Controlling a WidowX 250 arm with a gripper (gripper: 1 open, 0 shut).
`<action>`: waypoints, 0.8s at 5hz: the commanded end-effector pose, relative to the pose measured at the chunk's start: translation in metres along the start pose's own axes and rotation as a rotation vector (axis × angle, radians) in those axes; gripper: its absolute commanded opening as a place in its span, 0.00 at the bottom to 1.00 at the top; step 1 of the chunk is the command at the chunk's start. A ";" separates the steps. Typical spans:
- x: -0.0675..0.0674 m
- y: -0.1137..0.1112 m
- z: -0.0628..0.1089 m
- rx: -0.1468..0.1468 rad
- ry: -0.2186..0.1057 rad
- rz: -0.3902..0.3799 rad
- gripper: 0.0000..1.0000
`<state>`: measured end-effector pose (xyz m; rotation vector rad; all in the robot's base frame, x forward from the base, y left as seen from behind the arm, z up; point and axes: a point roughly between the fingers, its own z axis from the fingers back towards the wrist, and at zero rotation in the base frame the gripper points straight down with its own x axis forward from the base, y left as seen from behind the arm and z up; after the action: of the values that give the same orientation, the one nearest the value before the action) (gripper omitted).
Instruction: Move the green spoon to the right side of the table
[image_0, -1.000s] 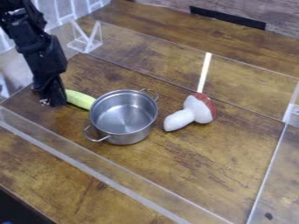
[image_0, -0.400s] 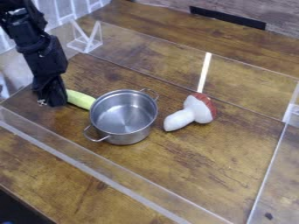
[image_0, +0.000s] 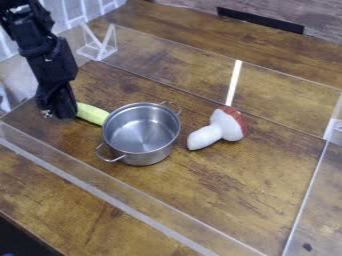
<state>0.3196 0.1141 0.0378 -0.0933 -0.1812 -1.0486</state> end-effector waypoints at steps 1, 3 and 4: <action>0.012 0.011 0.029 0.054 -0.004 -0.043 0.00; 0.055 -0.001 0.071 0.111 0.016 0.068 0.00; 0.066 -0.005 0.055 0.094 0.011 0.032 0.00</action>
<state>0.3377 0.0666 0.0943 -0.0291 -0.1924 -0.9966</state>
